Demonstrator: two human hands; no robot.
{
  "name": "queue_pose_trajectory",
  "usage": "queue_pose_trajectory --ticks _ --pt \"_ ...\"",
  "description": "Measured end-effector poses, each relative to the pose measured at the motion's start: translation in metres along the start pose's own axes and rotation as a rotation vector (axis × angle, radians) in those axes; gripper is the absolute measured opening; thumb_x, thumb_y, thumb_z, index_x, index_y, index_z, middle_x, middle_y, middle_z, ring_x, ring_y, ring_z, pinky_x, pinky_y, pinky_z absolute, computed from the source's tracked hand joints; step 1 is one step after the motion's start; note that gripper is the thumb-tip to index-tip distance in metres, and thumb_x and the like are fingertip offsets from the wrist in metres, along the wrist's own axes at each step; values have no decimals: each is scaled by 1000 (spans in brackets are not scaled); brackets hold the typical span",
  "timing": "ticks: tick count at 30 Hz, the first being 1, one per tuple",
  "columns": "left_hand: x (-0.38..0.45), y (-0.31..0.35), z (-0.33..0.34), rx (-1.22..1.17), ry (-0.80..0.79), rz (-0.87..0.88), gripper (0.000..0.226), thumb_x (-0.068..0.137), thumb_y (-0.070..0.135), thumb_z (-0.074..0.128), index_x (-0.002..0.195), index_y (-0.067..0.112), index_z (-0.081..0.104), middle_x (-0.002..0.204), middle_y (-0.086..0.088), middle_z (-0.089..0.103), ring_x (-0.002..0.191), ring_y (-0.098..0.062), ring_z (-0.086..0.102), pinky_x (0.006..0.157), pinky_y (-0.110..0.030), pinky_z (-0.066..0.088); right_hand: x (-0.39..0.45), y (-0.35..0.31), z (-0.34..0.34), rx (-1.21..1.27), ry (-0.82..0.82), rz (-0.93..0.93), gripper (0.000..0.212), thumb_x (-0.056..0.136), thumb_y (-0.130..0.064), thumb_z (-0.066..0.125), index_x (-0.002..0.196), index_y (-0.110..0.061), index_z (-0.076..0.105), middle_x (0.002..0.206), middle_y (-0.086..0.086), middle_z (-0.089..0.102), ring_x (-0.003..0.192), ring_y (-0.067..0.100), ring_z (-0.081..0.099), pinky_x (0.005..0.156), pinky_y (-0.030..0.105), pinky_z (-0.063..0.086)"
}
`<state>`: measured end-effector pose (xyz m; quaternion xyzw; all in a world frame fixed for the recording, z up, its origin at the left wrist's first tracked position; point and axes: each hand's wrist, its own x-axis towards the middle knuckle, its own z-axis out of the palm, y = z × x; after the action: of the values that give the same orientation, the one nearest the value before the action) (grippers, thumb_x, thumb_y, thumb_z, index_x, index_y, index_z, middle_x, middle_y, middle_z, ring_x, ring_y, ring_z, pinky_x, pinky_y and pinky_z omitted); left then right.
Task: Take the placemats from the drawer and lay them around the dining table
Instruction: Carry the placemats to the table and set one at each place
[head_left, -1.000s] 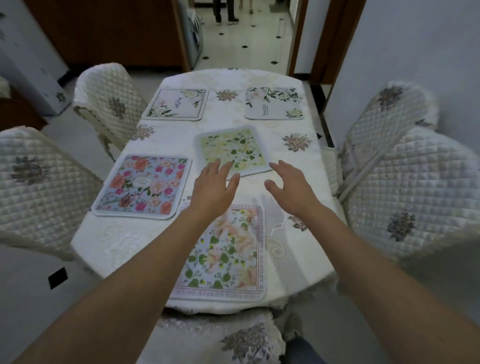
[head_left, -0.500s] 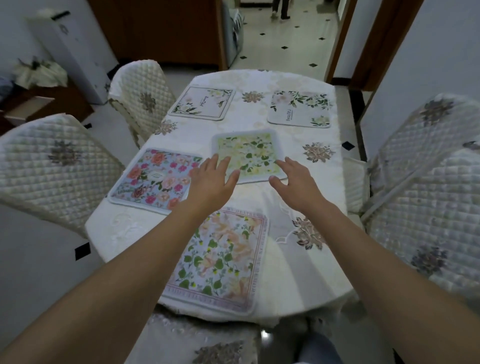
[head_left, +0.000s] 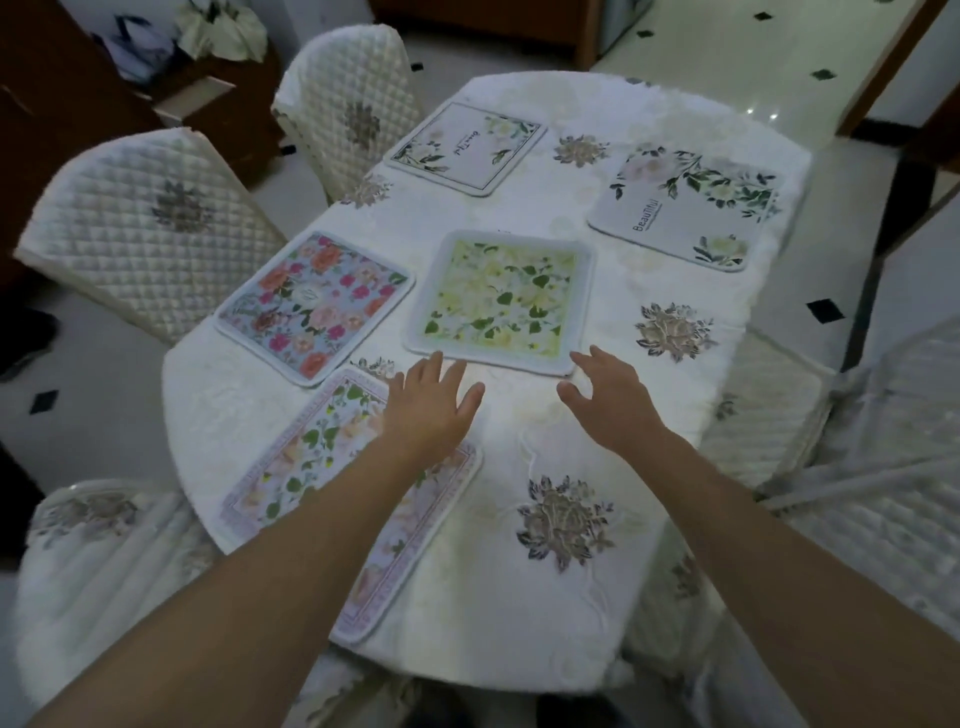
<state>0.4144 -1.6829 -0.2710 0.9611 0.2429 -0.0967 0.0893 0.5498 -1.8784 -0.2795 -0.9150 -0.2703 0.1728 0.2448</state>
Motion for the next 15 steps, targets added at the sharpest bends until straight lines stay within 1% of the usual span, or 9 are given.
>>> queue_pose_trajectory --ticks 3,6,8,11,12,14,15 --pt "4 1 3 5 -39 -37 63 102 56 21 155 24 21 163 -10 15 148 -28 16 120 -48 13 22 6 2 -4 -88 1 57 98 -42 48 149 -21 36 159 9 25 146 27 21 116 42 22" --pt "7 0 6 3 -38 -71 62 102 55 22 156 24 20 163 -9 14 149 -28 15 121 -46 12 44 7 12 -20 -153 6 57 98 -43 47 149 -22 36 159 11 23 146 28 19 115 43 22" --pt "8 0 10 -4 -33 -87 61 102 54 24 155 24 21 163 -8 15 149 -28 16 119 -46 13 57 9 21 -41 -200 50 58 97 -44 47 149 -23 35 156 16 27 144 32 22 114 45 24" --pt "7 3 16 -16 -35 -96 60 103 52 27 155 23 23 163 -9 17 148 -29 18 118 -45 16 67 14 35 -95 -243 106 60 96 -46 46 149 -22 33 146 19 36 136 36 31 110 44 28" --pt "7 5 19 -26 -46 -98 60 103 51 27 155 23 23 163 -9 16 148 -28 18 118 -45 16 69 15 39 -106 -254 106 61 96 -47 46 149 -21 32 147 21 35 137 37 31 111 44 27" --pt "4 9 25 -48 -74 -104 60 103 51 27 155 22 22 163 -8 15 148 -28 17 118 -45 16 70 17 46 -84 -280 104 64 95 -49 46 150 -21 32 152 21 28 141 38 23 114 45 21" --pt "3 11 28 -55 -84 -105 60 103 51 27 155 22 21 163 -8 15 148 -27 17 119 -45 16 71 19 50 -56 -292 110 65 92 -53 45 148 -20 36 153 21 28 142 39 22 115 46 20"
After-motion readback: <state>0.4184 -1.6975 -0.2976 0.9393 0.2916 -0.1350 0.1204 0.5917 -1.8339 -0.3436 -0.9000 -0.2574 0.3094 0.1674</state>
